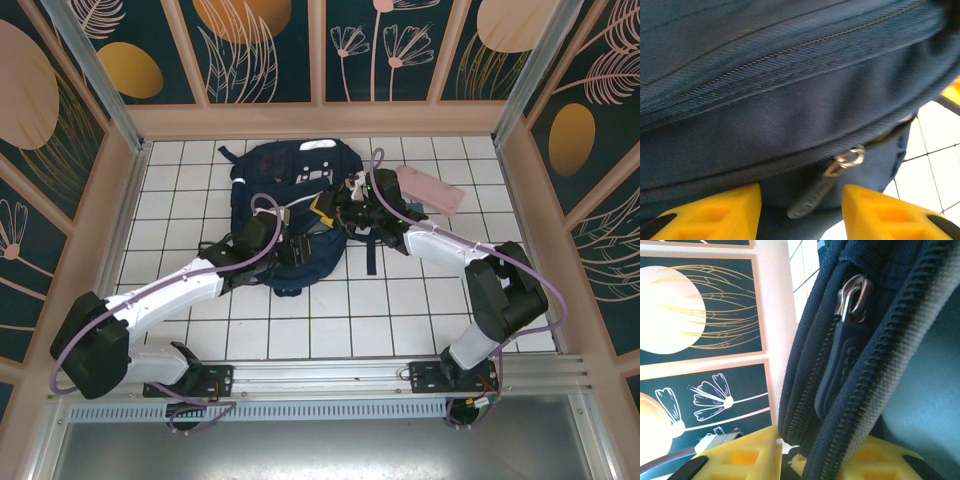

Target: Pack the student bag

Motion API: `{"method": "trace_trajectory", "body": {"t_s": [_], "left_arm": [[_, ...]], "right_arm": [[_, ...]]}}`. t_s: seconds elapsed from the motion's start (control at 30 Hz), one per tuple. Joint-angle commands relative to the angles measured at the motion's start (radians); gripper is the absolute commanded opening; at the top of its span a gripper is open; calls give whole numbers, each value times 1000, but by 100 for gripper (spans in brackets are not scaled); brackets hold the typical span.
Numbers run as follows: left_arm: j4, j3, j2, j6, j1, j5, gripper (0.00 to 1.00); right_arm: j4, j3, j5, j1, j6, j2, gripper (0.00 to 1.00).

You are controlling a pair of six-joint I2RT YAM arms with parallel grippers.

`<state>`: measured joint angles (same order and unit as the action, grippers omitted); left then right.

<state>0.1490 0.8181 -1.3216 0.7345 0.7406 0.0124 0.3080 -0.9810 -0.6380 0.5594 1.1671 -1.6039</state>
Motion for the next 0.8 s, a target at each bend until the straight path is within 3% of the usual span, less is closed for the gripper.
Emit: {"method": "trace_trajectory", "body": {"t_s": [0.0,0.17,0.47,0.77], "left_arm": [[-78,8,-19,20,-3,17,43],[-145,0,-18,7,-3,-53,28],[-84,-8,20,-8,-6,-8,0],[55,-50,68,-17,-5,78,0]], "right_arm": [[112,-59,-53,16,7,35,27],[106,-56,-49,18,2,37,26],[29,-64,13,18,-38,48,21],[-30,-41,164,13,-80,106,3]]}}
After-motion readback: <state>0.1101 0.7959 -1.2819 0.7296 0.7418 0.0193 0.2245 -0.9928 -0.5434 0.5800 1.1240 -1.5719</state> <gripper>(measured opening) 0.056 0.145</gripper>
